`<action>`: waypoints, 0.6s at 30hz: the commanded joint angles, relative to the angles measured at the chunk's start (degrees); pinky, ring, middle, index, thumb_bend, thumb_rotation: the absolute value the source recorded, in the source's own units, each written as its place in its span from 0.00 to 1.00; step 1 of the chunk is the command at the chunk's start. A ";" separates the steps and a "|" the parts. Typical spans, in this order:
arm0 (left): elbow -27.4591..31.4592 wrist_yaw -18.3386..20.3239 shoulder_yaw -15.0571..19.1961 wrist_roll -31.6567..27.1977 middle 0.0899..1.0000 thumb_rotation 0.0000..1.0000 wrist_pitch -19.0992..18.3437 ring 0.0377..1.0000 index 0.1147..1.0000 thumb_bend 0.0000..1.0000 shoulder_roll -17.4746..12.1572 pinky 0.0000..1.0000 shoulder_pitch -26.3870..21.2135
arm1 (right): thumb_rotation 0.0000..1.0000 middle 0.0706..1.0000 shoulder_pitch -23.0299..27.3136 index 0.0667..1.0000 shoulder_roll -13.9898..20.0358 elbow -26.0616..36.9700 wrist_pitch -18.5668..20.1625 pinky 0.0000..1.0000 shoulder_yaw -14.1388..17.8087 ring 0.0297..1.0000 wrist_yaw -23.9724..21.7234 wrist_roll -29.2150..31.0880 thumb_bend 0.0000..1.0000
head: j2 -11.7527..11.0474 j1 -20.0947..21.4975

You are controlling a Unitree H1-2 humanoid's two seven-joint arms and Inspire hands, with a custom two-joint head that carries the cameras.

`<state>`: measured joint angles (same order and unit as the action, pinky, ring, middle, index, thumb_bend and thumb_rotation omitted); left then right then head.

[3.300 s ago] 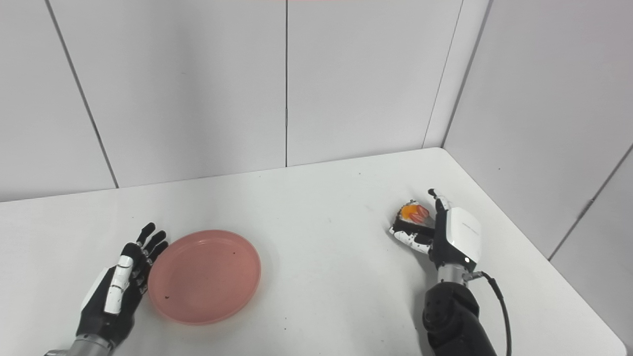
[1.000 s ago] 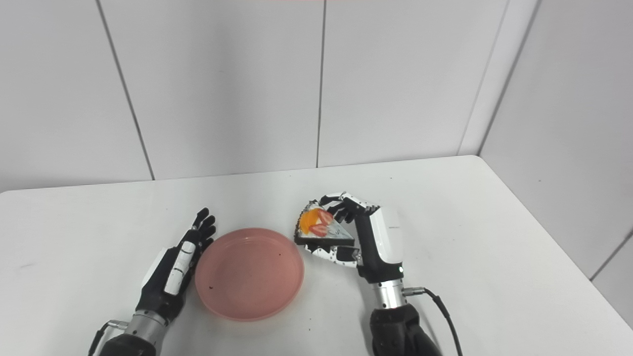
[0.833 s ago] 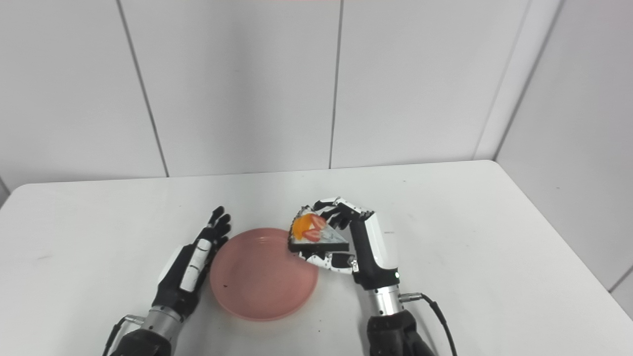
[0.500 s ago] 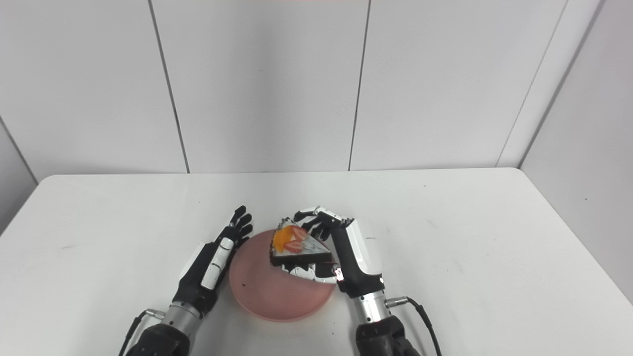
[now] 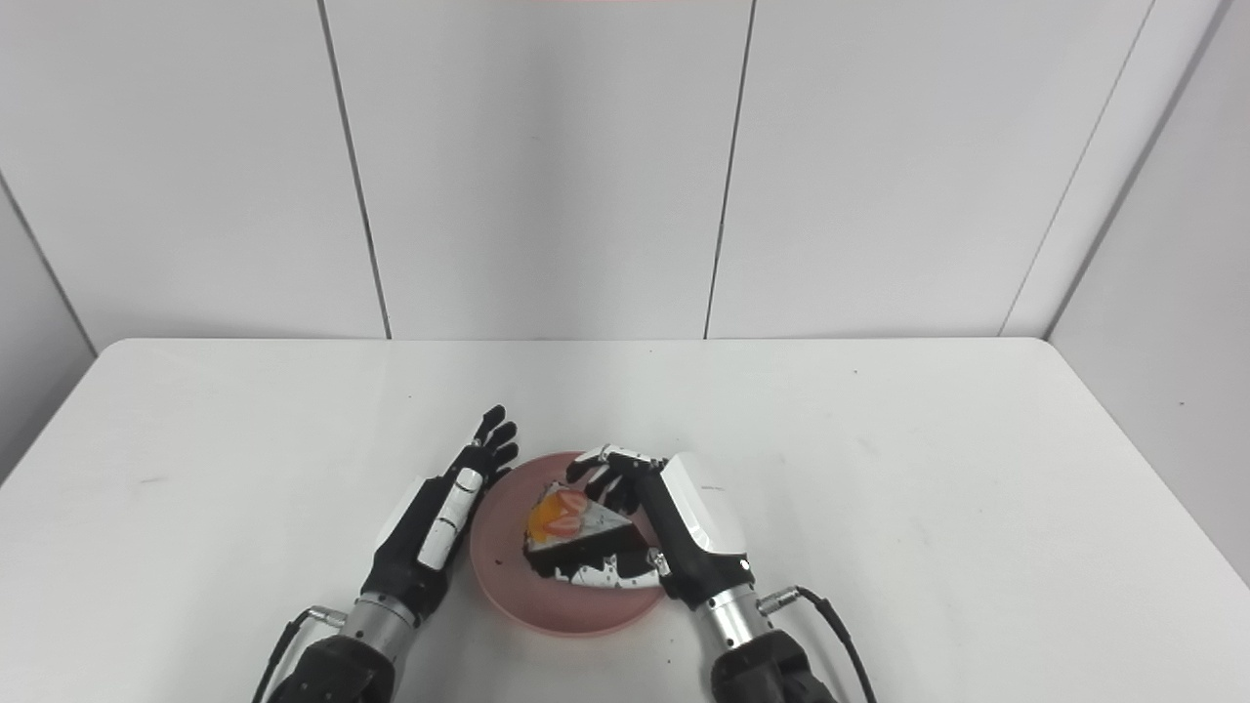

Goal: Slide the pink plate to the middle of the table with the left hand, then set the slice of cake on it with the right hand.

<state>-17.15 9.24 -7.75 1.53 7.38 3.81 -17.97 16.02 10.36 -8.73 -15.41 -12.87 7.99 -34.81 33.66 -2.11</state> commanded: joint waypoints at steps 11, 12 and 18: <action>-0.16 -0.46 -0.69 0.55 0.98 1.00 -1.10 0.97 0.98 0.74 0.09 0.98 1.79 | 0.13 0.70 0.38 0.68 0.72 5.42 0.48 0.58 0.96 0.66 -0.69 -0.73 0.61 | 0.24 0.10; -0.22 -0.45 -0.77 0.66 0.98 1.00 -0.88 0.97 0.98 0.74 -0.01 0.97 1.76 | 0.13 0.72 0.14 0.71 0.68 6.20 0.78 0.59 1.04 0.68 -1.05 -0.61 0.62 | 0.24 0.10; -0.22 0.09 -0.61 -0.21 0.99 1.00 -0.63 0.98 0.99 0.73 -0.06 0.97 1.82 | 0.31 0.91 -1.12 0.89 0.46 10.11 3.35 0.73 1.43 0.87 -4.15 1.28 0.61 | 0.39 0.30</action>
<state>-16.78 9.26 -8.13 1.58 6.42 3.73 -17.78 14.09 10.81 -0.69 -12.53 -12.01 4.33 -34.74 34.10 -1.76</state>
